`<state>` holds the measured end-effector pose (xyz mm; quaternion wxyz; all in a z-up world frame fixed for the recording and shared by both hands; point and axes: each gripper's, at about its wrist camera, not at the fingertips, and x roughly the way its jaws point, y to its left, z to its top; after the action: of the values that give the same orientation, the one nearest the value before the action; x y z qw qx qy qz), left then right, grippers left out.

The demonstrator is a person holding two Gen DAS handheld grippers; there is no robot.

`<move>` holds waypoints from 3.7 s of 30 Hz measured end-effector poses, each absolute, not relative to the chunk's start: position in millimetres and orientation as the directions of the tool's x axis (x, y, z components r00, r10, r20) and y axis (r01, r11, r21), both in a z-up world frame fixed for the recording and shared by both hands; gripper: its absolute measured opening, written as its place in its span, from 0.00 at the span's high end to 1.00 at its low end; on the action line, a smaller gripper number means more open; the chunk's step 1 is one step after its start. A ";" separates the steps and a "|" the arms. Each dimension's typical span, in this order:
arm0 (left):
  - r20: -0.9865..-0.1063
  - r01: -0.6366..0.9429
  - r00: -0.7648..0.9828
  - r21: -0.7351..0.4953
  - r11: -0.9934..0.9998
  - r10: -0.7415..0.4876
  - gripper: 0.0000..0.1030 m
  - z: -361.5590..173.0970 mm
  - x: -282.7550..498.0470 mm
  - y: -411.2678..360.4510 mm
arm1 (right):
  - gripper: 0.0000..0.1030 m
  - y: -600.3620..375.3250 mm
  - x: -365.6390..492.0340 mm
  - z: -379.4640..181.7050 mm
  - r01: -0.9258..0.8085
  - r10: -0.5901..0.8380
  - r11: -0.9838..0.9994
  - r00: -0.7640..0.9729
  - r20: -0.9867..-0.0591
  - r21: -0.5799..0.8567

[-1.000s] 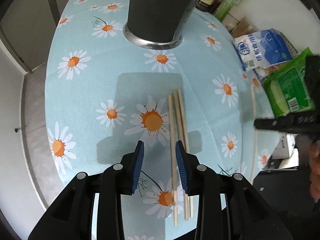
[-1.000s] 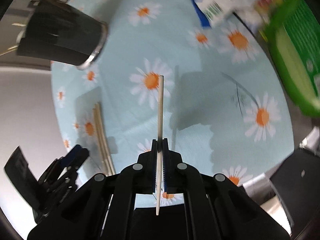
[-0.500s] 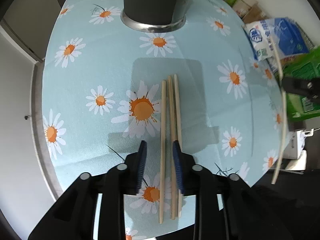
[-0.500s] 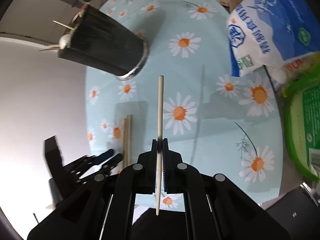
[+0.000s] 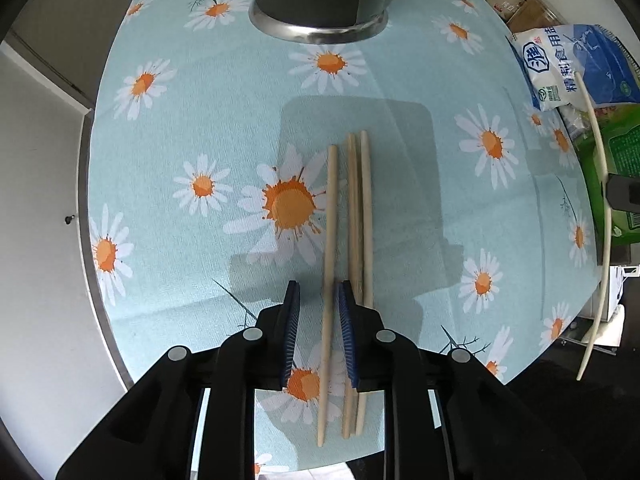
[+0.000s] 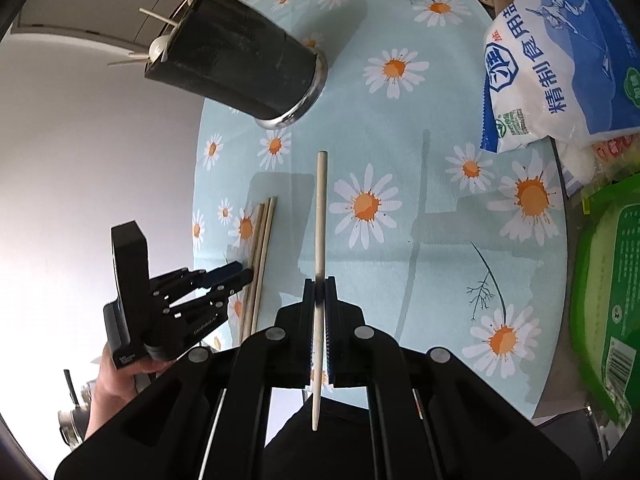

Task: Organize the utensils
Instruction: 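Close the left tool on another wooden chopstick while the right tool holds its chopstick, then lift both held chopsticks upright above the black holder, then lower both chopsticks into the holder and open both tools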

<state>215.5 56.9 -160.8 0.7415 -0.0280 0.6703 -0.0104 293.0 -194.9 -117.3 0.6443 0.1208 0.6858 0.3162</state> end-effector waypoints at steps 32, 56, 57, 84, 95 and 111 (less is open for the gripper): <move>-0.909 0.062 0.337 -0.238 0.969 -0.245 0.96 -118.1 205.6 104.7 | 0.94 -111.3 286.5 -106.2 -0.397 0.544 0.773 0.012 -0.839 0.495; -0.603 0.230 0.690 -0.341 0.911 -0.400 0.96 -13.8 225.6 113.4 | 0.94 -91.0 297.7 -33.7 -0.595 0.726 0.649 0.298 -0.620 0.474; -0.579 0.236 0.706 -0.351 0.906 -0.408 0.96 -8.4 227.0 114.0 | 0.94 -93.2 300.4 -27.0 -0.597 0.733 0.649 0.325 -0.598 0.472; -0.177 0.295 0.920 -0.280 0.914 -0.351 0.96 74.9 288.8 117.1 | 0.94 -102.3 369.0 66.9 -0.629 0.727 0.685 0.625 -0.285 0.367; -0.195 0.234 0.935 -0.283 0.930 -0.295 0.96 47.9 331.2 122.2 | 0.94 -95.8 396.4 34.8 -0.574 0.691 0.721 0.643 -0.331 0.389; -0.291 0.209 0.919 -0.214 0.954 -0.266 0.96 11.6 347.9 99.7 | 0.93 -89.2 402.8 -5.4 -0.552 0.682 0.731 0.608 -0.407 0.401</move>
<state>347.9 99.7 11.6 0.9754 -0.0894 0.1606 -0.1217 402.8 -89.2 -5.4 0.8888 0.1180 0.2752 0.3470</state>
